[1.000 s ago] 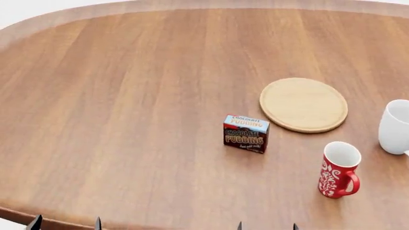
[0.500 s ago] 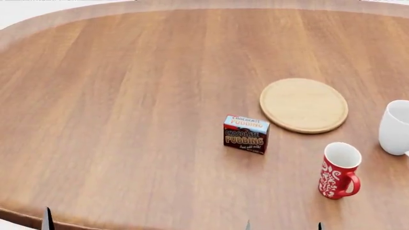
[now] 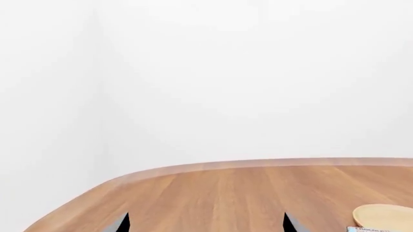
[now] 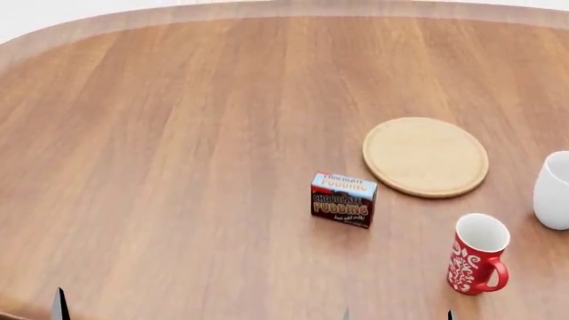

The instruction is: Put the chocolate pudding to the left of the plate.

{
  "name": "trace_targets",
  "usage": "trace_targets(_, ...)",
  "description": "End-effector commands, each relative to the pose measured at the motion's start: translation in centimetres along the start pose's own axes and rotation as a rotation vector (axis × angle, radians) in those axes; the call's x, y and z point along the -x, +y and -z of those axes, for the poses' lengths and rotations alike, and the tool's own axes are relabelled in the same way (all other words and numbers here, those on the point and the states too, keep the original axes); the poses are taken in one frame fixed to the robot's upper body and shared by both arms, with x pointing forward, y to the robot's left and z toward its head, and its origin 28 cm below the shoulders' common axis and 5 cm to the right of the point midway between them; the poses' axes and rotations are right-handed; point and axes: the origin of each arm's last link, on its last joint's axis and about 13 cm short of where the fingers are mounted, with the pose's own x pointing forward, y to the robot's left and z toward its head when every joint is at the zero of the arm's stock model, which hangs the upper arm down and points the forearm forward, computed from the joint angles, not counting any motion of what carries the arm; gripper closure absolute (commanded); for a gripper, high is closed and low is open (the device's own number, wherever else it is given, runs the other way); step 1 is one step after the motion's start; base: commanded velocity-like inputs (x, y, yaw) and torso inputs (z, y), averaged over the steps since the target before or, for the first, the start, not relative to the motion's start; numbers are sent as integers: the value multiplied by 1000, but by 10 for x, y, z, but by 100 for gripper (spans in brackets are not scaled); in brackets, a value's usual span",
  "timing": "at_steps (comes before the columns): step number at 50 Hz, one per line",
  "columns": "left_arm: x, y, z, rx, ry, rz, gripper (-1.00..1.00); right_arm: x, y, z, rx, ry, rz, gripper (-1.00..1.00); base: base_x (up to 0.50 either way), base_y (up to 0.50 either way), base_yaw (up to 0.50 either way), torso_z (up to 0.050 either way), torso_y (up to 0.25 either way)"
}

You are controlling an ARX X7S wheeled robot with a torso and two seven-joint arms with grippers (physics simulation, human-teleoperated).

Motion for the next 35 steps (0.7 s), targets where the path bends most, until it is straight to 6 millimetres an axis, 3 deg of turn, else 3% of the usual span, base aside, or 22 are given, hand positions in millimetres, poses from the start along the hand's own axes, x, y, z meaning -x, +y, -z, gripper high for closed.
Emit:
trace_targets(1,0,0,0,-1,0,1,-100,1,0,0,6,-2,2,-100,98,0,0,0,0)
trace_targets(35,1,-2,2,0,8,16,-100,0,1,1,9,4,1,-100,101,0,0,0,0)
